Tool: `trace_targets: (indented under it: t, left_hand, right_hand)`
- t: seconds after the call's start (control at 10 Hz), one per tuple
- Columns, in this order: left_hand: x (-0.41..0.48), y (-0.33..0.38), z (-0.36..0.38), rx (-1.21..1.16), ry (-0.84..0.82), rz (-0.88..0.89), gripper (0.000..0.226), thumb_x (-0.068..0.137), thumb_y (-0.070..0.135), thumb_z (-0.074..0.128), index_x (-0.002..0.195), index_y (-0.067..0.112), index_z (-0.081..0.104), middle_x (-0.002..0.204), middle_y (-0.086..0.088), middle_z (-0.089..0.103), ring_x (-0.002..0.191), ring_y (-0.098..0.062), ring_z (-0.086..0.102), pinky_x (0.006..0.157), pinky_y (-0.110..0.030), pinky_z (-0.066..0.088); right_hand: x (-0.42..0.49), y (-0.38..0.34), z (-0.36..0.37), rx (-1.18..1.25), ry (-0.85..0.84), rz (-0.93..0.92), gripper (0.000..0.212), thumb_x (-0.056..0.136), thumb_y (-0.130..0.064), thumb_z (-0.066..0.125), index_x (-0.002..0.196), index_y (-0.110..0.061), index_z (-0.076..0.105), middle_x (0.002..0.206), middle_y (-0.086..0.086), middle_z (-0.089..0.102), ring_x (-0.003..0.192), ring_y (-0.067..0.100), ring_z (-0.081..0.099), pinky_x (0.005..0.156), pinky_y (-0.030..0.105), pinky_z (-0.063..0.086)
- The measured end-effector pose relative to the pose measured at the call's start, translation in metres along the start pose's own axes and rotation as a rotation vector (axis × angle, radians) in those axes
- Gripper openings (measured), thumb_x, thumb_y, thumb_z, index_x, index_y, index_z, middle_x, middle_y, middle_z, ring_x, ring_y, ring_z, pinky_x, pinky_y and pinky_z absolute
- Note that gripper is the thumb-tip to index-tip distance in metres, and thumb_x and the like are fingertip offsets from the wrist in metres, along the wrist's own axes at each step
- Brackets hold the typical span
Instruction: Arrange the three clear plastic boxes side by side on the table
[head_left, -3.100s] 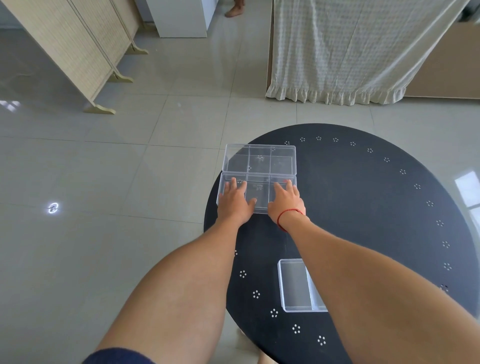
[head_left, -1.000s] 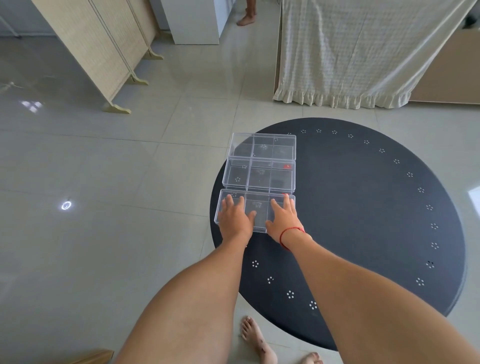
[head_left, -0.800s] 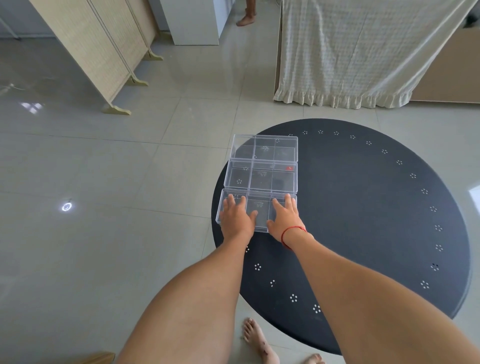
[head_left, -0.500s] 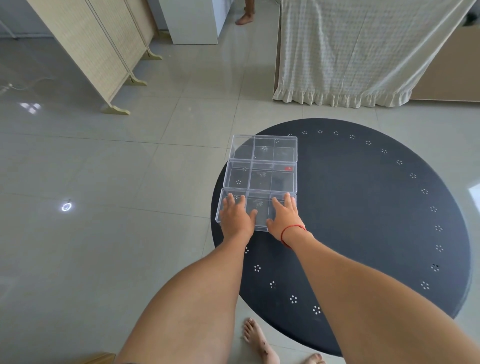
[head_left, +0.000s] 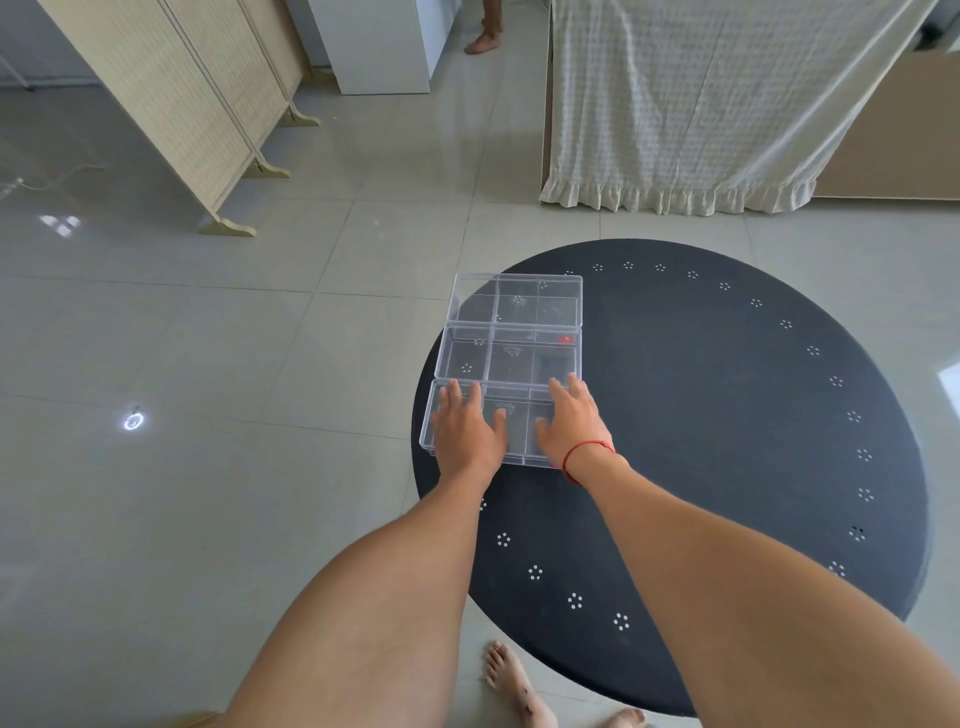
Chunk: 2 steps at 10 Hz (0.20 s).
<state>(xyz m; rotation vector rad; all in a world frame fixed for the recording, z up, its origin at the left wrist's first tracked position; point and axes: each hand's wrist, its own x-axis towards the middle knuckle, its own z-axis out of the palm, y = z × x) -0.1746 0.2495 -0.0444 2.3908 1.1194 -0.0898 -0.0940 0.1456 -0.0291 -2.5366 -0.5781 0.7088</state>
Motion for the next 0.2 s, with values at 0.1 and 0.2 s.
trace_targets:
  t: [0.1, 0.2]
  left_hand:
    - [0.000, 0.021, 0.003, -0.011, 0.001, 0.037, 0.058, 0.101, 0.040, 0.039, 0.153, 0.015, 0.028, 0.164, -0.009, 0.010, 0.153, -0.024, 0.003, 0.124, -0.041, 0.010]
    - [0.000, 0.059, 0.011, 0.004, 0.001, 0.106, 0.057, 0.101, 0.040, 0.037, 0.152, 0.015, 0.029, 0.164, -0.009, 0.012, 0.153, -0.025, 0.004, 0.124, -0.042, 0.011]
  right_hand:
    - [0.008, 0.016, -0.028, 0.046, 0.047, 0.045, 0.057, 0.098, -0.019, 0.049, 0.151, -0.015, 0.028, 0.165, 0.005, 0.007, 0.153, 0.023, 0.008, 0.112, 0.043, 0.035]
    - [0.015, 0.040, -0.057, 0.055, 0.061, 0.088, 0.059, 0.097, -0.024, 0.051, 0.151, -0.013, 0.028, 0.165, 0.008, 0.006, 0.151, 0.027, 0.014, 0.111, 0.045, 0.035]
